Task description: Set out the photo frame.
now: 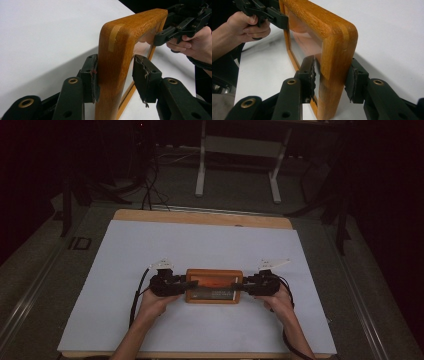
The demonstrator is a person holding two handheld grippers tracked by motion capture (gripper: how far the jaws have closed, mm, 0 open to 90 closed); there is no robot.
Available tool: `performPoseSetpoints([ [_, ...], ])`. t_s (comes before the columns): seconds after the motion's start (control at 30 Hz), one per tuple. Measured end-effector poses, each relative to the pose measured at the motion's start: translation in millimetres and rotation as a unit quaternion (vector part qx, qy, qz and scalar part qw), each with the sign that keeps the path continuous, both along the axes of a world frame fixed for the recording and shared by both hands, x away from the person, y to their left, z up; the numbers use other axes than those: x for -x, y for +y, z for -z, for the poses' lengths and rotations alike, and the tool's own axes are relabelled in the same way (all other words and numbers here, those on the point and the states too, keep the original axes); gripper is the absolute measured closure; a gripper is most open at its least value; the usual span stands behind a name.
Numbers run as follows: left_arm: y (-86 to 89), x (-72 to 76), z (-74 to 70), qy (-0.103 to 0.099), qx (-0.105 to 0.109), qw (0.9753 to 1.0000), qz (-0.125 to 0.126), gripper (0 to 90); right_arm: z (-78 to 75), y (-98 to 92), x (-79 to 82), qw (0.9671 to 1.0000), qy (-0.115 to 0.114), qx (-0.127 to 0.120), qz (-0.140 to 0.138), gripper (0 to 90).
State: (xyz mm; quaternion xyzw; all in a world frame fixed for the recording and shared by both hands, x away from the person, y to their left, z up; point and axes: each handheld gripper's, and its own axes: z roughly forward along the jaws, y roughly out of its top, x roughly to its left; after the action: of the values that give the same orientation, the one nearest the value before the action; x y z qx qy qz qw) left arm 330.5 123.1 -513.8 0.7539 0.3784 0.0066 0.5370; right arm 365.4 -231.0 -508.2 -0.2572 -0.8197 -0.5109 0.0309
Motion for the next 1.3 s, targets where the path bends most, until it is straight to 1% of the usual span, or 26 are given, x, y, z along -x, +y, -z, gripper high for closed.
performPoseSetpoints([
  [0.1, 1.3, -0.3, -0.4, 0.0, 0.002, 1.0, -0.001, 56.4, 0.0, 0.7, 0.7, 1.0, -0.003, 0.004, 0.001, 61.4],
  [0.3, 6.7, -1.2, -1.4, 0.0, 0.007, 1.0, -0.006, 53.2, 0.1, 1.7, 1.2, 0.9999, -0.005, 0.009, 0.0, 55.4],
  [0.47, 8.4, -1.3, -1.9, -0.002, 0.001, 1.0, -0.009, 50.8, -0.9, 2.6, 1.8, 0.9998, -0.008, 0.018, 0.002, 51.3],
  [0.67, 7.7, 0.2, -4.3, -0.009, -0.014, 0.9998, -0.008, 48.5, -2.9, 4.2, 3.0, 0.9994, -0.013, 0.031, 0.006, 48.1],
  [0.83, 9.0, 1.3, -7.0, -0.013, -0.024, 0.9996, -0.008, 47.6, -6.0, 3.8, 4.0, 0.9987, -0.021, 0.046, 0.01, 46.9],
  [0.97, 10.9, 2.8, -9.9, -0.015, -0.028, 0.9995, -0.008, 46.7, -8.7, 3.1, 5.0, 0.998, -0.023, 0.058, 0.008, 46.4],
  [1.03, 10.9, 2.8, -9.9, -0.015, -0.028, 0.9995, -0.008, 46.4, -9.4, 2.8, 5.3, 0.9978, -0.024, 0.061, 0.008, 46.3],
  [1.07, 13.1, 3.0, -10.8, -0.012, -0.033, 0.9994, -0.004, 45.6, -10.7, 2.0, 5.7, 0.9976, -0.025, 0.064, 0.006, 46.4],
  [1.13, 14.1, 3.4, -11.1, -0.011, -0.036, 0.9993, -0.003, 45.2, -11.9, 1.0, 6.4, 0.9973, -0.025, 0.069, 0.004, 46.4],
  [1.3, 17.3, 4.5, -13.8, -0.01, -0.035, 0.9993, -0.002, 44.9, -14.4, -2.4, 7.1, 0.9967, -0.025, 0.078, 0.0, 47.2],
])
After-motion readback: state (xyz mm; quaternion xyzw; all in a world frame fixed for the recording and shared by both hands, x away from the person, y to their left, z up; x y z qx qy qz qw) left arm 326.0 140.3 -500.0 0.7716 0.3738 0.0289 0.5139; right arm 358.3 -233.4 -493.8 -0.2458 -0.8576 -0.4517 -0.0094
